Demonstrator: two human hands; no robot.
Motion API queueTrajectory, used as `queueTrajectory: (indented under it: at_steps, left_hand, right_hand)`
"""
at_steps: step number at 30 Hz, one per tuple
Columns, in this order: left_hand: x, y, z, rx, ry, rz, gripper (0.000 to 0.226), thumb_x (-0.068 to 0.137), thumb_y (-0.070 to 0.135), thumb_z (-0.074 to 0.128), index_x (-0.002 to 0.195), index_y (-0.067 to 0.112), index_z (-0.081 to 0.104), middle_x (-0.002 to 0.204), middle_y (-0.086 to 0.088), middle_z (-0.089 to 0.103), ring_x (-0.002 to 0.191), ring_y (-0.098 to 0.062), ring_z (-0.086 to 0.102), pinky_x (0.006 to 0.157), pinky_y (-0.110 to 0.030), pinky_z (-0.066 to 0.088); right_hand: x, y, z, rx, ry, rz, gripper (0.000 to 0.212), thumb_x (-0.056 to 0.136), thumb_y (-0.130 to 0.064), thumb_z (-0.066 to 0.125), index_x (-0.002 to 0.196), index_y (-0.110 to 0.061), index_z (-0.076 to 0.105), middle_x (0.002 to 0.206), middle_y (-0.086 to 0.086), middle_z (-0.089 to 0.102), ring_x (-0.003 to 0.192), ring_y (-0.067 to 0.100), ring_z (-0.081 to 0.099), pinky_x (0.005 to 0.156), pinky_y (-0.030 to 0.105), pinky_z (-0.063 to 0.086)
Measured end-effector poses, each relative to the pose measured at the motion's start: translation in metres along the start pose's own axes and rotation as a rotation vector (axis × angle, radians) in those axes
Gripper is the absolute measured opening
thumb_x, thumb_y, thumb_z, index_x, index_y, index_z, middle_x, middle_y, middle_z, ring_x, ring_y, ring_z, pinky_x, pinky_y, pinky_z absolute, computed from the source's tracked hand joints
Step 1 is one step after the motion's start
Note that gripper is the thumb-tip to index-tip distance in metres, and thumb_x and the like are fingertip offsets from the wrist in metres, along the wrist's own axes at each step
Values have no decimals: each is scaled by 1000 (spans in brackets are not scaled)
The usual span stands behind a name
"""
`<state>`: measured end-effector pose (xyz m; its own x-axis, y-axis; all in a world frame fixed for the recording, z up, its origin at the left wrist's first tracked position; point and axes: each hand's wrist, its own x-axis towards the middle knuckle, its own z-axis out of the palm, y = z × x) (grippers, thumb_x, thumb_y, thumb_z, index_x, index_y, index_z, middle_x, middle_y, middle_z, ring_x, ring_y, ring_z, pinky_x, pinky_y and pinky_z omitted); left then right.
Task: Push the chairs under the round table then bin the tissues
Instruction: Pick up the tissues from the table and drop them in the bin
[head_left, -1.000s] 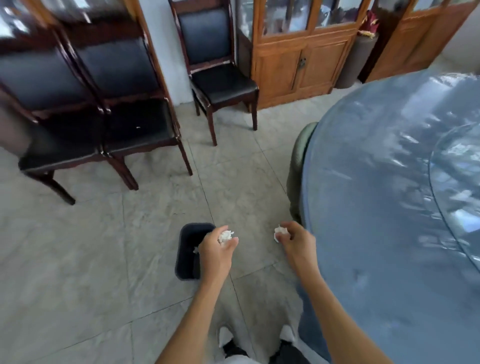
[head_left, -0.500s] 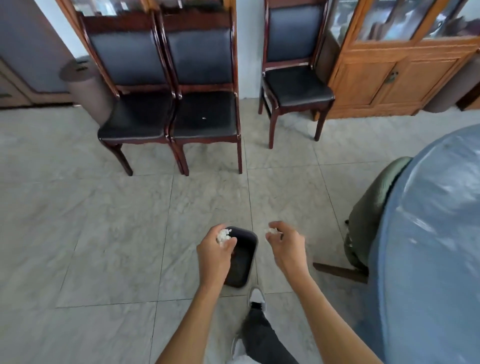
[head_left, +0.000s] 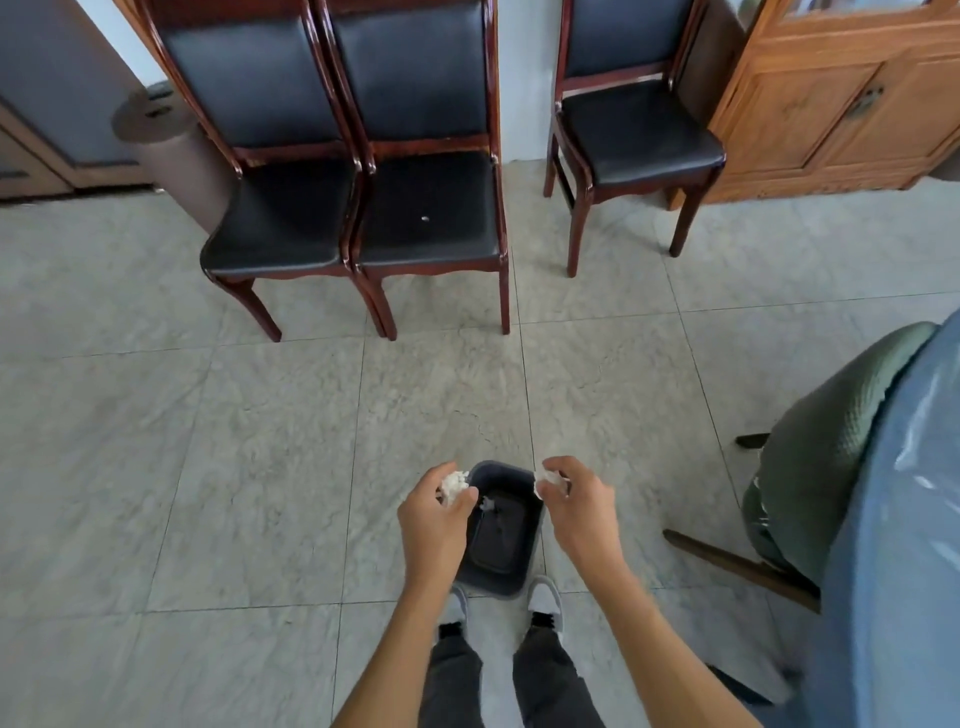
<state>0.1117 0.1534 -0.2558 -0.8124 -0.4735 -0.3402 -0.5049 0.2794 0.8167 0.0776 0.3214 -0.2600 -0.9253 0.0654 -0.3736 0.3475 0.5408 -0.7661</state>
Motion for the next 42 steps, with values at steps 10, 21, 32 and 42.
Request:
queueTrajectory:
  at_steps: [10,21,32,42]
  left_hand:
    - [73,-58,10,68,-93,-24,40,83,14,74,122,16,65,99,4,66,83,3,59,63,0,40]
    - [126,-166,65,108,-155,-125,31,84,12,74,112,14,63,94,4,63,76,2,56,59,-2,40]
    - [139,-303,146,157,-206,-187,40,87,12,71,124,15,60,104,-1,66,80,-1,59,61,0,41]
    - [159,-407,208,273,-234,-254,43,87,14,73,128,17,59,102,4,62,80,-5,58,60,-5,42]
  right_hand:
    - [42,25,67,-21,59,103,21,93,-14,62,114,-12,66,93,7,67,71,4,53,60,3,41]
    - [81,119,147,5,59,272,20,94,-18,61,113,-19,67,97,4,67,89,18,61,59,8,37]
    - [107,250,238,15,51,343,26,93,-21,64,118,-18,66,106,4,71,94,18,65,76,28,54]
    - [121,346,317,-12,26,444,25,95,-15,62,119,-12,64,107,4,69,83,10,59,56,2,38]
